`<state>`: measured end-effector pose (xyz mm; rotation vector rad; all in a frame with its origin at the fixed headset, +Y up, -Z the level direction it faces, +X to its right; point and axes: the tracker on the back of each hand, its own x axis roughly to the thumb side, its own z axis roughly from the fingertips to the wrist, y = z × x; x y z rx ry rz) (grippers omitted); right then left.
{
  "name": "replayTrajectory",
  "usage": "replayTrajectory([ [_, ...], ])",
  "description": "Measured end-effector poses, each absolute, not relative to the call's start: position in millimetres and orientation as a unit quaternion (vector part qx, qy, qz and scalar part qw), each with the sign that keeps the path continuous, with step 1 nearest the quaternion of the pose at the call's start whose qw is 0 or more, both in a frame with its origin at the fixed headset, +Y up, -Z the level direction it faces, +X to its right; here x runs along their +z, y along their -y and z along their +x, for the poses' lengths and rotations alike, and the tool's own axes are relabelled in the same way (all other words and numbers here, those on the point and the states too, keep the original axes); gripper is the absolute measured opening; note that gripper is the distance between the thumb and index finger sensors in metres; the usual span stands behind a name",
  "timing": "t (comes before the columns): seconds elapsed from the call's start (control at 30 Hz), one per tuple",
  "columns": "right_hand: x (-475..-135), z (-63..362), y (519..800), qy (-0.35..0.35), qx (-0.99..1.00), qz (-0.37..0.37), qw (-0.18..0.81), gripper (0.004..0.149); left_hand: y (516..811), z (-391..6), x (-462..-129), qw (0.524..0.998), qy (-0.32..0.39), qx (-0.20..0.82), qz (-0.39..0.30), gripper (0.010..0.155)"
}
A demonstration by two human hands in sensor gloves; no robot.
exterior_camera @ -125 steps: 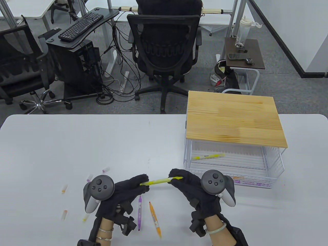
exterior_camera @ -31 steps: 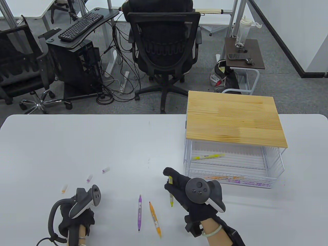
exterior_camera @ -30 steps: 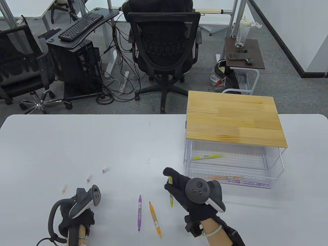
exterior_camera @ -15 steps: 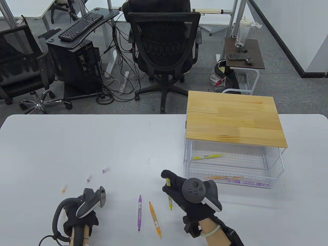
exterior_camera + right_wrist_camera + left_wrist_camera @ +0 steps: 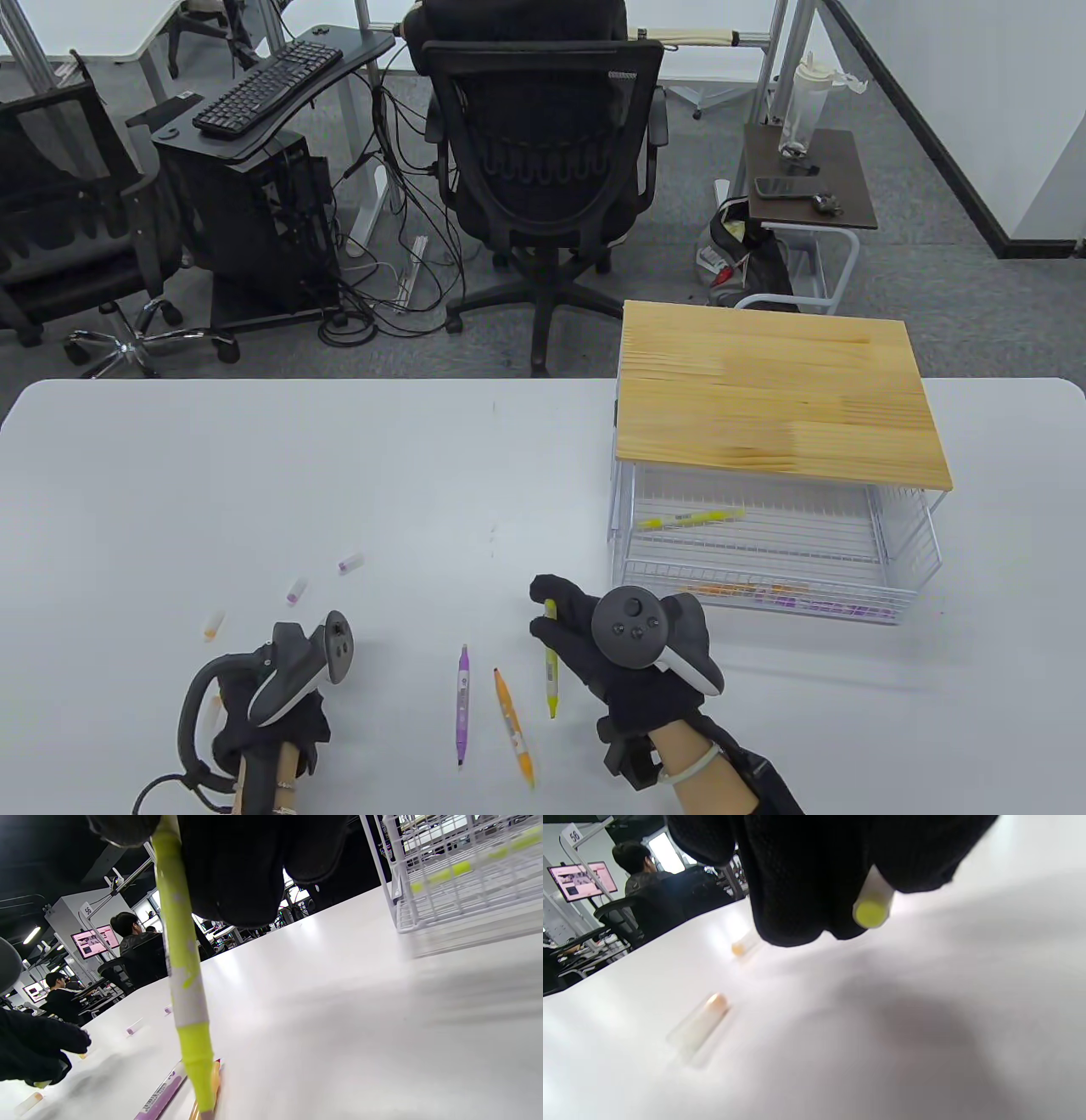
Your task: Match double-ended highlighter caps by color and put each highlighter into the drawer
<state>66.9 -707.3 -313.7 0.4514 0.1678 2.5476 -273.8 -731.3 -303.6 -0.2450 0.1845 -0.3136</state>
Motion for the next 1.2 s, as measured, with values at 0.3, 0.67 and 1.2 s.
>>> replayTrajectory([
  [0.3,-320.4,78.1,708.2,-0.078,0.925,0.164,0.333,0.049,679.0,-254.4,-299.3,0.996,-0.034,0.054,-0.056,0.059],
  [0.67,-323.2,85.1,711.7,-0.101,0.906,0.172,0.373,0.049,686.9,-250.0,-308.7,0.958,-0.010,0.286,-0.002,0.059],
  [1.2,-324.2,105.4,702.3,-0.132,0.827,0.213,0.504,0.049,680.0,-229.2,-308.7,0.933,0.117,0.340,0.018,0.056],
])
